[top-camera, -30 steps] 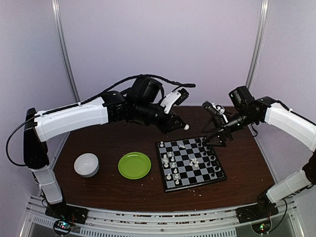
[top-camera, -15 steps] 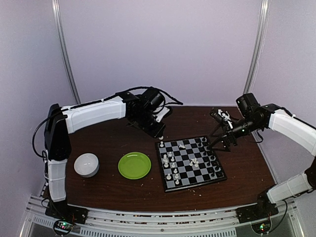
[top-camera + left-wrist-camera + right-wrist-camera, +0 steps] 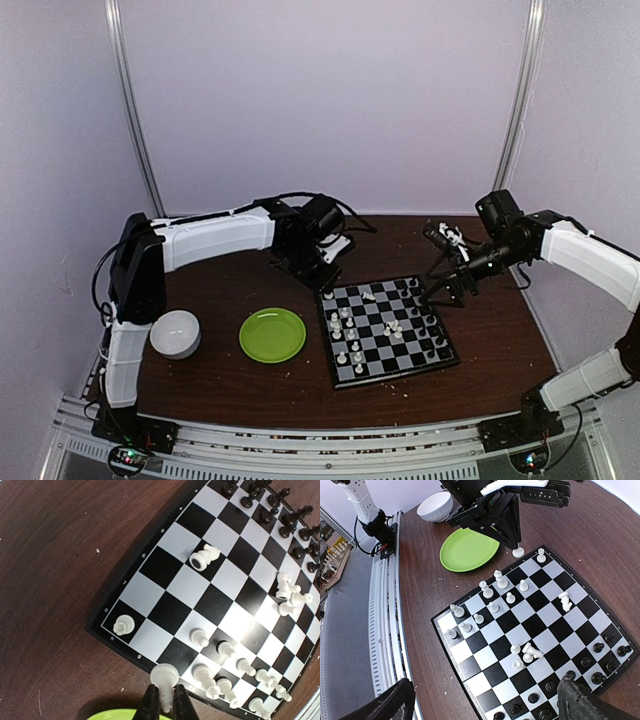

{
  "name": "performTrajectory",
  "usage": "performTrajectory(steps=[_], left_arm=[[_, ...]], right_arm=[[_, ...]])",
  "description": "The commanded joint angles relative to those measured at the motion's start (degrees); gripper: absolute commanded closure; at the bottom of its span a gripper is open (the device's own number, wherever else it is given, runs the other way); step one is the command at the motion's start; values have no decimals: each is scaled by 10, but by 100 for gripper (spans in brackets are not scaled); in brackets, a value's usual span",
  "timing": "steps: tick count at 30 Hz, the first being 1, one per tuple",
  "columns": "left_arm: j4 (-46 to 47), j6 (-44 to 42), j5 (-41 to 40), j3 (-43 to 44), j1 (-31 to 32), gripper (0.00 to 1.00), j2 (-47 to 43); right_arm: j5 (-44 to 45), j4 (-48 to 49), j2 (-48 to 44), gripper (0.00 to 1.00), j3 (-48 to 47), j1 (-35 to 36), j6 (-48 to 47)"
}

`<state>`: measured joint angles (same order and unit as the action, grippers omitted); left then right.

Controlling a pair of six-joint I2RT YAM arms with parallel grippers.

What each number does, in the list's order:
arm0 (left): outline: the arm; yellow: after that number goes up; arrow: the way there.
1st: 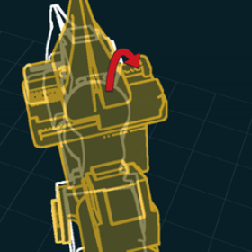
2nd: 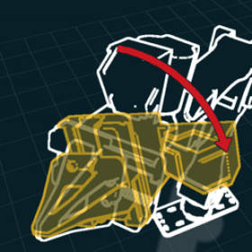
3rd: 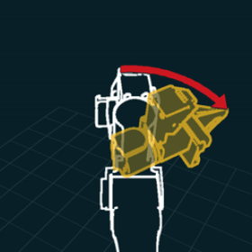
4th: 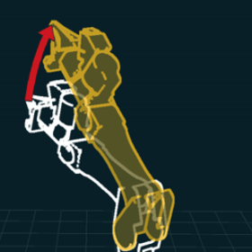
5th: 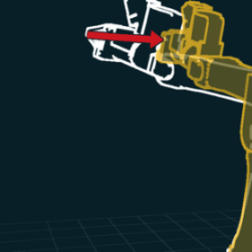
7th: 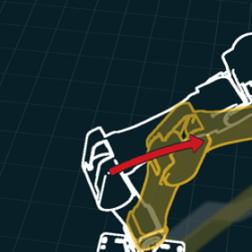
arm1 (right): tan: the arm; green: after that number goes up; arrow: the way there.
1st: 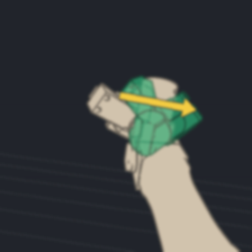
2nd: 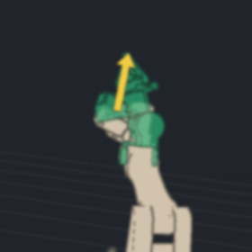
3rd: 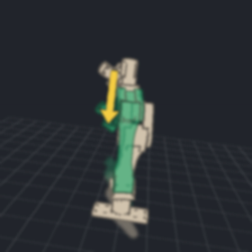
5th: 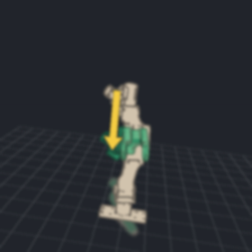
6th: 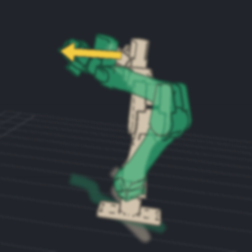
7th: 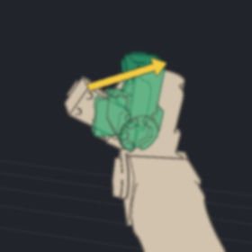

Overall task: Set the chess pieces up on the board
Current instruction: Place the bishop on c1.

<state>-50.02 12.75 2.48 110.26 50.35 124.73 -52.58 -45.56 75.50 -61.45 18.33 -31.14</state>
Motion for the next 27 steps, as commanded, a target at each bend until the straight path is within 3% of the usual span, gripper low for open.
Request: performTrajectory(steps=[1,27], left_arm=[[1,4,15,22,1,93,18],[2,10,49,27,7,93,69]], right_arm=[[4,-1,6,1,-6,-2,0],[-4,-20,16,0,-11,-2,-16]])
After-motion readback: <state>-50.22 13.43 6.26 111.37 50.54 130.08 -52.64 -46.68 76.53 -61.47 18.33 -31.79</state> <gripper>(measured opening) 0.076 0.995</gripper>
